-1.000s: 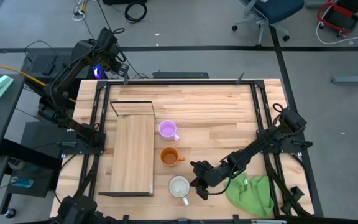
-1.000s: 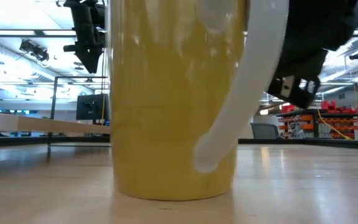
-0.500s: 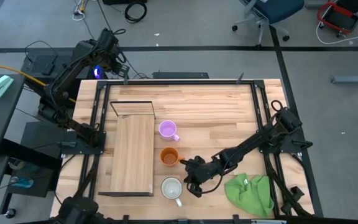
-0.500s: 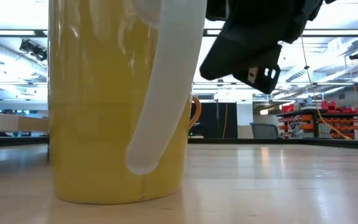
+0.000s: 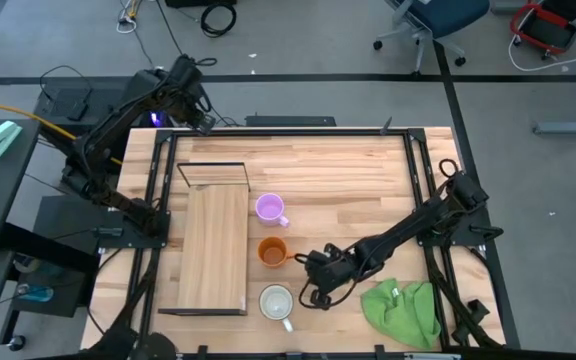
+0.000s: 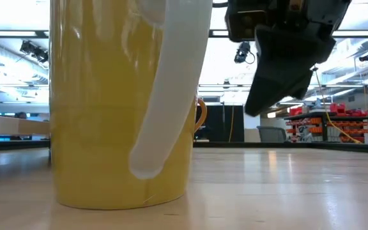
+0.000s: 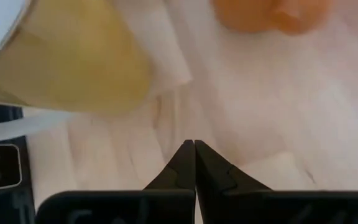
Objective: Stack small to large cups/mugs on shelf
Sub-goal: Put the pink mug on top of the shelf
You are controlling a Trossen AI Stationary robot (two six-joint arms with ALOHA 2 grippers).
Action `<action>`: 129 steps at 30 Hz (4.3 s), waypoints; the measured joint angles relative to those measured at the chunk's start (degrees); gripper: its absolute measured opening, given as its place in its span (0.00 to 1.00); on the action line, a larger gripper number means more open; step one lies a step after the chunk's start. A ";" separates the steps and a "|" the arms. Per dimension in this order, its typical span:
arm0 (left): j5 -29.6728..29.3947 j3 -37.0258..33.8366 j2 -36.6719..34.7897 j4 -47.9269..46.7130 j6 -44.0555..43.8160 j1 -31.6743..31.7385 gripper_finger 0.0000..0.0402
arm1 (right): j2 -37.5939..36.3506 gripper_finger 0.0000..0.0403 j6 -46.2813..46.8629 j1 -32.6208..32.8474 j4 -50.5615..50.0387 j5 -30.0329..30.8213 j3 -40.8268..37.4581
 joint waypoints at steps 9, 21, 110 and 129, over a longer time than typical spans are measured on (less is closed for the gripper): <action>0.01 0.00 -0.07 0.05 -2.63 -9.15 0.21 | -9.92 0.01 0.75 0.35 -13.38 10.32 0.00; 16.57 0.00 -0.11 4.24 -3.36 -24.83 0.21 | -19.84 0.02 0.17 0.48 -22.73 21.10 0.00; 5.15 -0.04 24.15 14.95 0.62 -38.63 0.40 | -32.26 0.02 17.06 13.92 -17.33 41.13 -22.88; 7.16 -0.04 24.11 15.85 14.39 -41.64 0.40 | -32.27 0.02 16.60 13.92 -17.39 41.13 -22.89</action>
